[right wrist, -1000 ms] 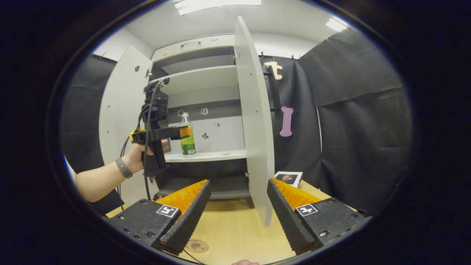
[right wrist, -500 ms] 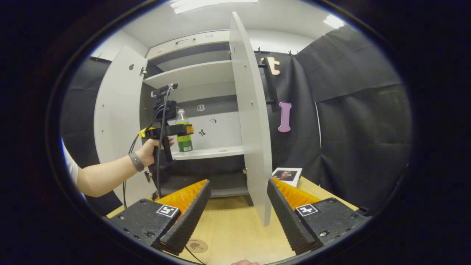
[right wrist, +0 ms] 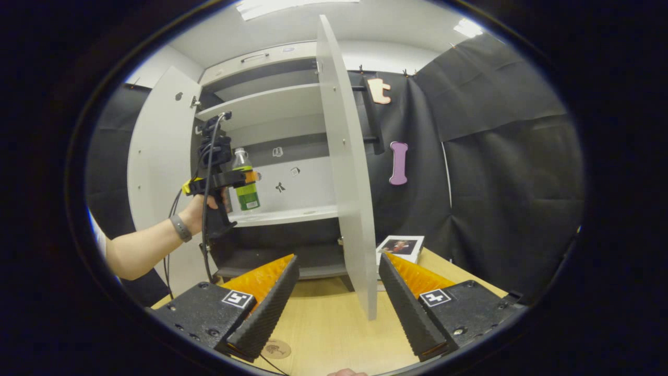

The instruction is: Grasp the bottle in the cabinet with the left hand and place it on the coaster, then close the right door with the right hand and the left door with the left hand.

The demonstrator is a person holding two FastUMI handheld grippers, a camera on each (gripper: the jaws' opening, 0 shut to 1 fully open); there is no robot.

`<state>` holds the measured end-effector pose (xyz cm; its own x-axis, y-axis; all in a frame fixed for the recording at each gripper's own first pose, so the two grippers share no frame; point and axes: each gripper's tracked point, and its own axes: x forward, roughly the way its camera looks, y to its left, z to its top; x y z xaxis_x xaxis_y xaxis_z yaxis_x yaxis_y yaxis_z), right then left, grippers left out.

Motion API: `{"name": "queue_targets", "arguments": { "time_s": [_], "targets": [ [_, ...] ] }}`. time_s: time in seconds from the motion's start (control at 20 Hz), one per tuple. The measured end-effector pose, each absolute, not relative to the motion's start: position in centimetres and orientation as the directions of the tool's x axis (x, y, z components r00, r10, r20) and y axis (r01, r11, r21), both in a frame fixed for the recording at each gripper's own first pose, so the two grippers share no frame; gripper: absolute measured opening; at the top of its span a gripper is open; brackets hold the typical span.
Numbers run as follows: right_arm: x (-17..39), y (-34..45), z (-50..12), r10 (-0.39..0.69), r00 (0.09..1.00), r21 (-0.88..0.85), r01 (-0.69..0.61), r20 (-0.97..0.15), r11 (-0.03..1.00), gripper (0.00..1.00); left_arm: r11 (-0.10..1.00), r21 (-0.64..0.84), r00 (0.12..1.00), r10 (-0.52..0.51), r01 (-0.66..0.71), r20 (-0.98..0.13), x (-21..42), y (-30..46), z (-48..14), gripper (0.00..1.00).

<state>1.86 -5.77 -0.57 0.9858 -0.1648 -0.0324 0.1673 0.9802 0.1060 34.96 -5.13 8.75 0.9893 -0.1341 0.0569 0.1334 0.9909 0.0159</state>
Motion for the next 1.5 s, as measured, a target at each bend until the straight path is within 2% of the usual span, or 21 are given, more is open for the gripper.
{"name": "queue_targets", "arguments": {
  "time_s": [0.3, 0.7, 0.75, 0.9, 0.95, 1.05, 1.25, 1.3, 1.5],
  "targets": [
    [1.8, -4.9, 0.1, -0.108, 0.994, 0.091, 0.109, -0.02, 0.99, 0.99, 0.992, 0.076, 0.991, -0.11, 0.104, 0.082, 28.9, -4.1, 9.1, 0.72],
    [1.2, -5.1, 2.4, -0.051, 0.999, 0.099, 0.051, 0.001, 0.994, 0.98, 0.987, 0.099, 0.988, -0.137, 0.13, 0.069, 18.9, -5.1, 3.9, 0.72],
    [1.0, -5.3, 2.7, -0.054, 0.999, 0.087, 0.054, 0.003, 0.995, 1.0, 0.986, 0.101, 0.989, -0.137, 0.13, 0.061, 17.6, -5.3, 2.6, 0.71],
    [0.5, -5.5, 4.0, -0.056, 0.998, 0.062, 0.054, 0.023, 0.997, 0.98, 0.988, 0.075, 0.99, -0.14, 0.138, 0.024, 13.9, -6.1, -2.0, 0.71],
    [0.3, -5.5, 4.3, -0.052, 0.998, 0.05, 0.051, 0.026, 0.997, 1.0, 0.989, 0.054, 0.989, -0.143, 0.141, 0.033, 12.5, -6.3, -3.3, 0.72],
    [0.1, -6.0, 4.8, -0.063, 0.998, 0.012, 0.062, 0.027, 0.998, 0.98, 0.99, 0.043, 0.989, -0.14, 0.138, 0.043, 10.2, -6.7, -6.0, 0.72],
    [-0.5, -6.4, 5.6, -0.076, 0.996, -0.012, 0.077, 0.039, 0.997, 1.0, 0.989, 0.049, 0.99, -0.143, 0.143, 0.012, 6.0, -7.8, -11.4, 0.72],
    [-0.6, -6.2, 5.5, -0.071, 0.997, -0.002, 0.071, 0.034, 0.997, 0.98, 0.988, 0.061, 0.99, -0.141, 0.141, -0.001, 5.3, -8.0, -12.7, 0.72],
    [-0.7, -5.2, 4.6, -0.051, 0.999, -0.008, 0.05, -0.012, 0.999, 1.0, 0.99, 0.1, 0.994, -0.099, 0.102, -0.04, 3.5, -8.1, -17.4, 0.71]
  ]
}}
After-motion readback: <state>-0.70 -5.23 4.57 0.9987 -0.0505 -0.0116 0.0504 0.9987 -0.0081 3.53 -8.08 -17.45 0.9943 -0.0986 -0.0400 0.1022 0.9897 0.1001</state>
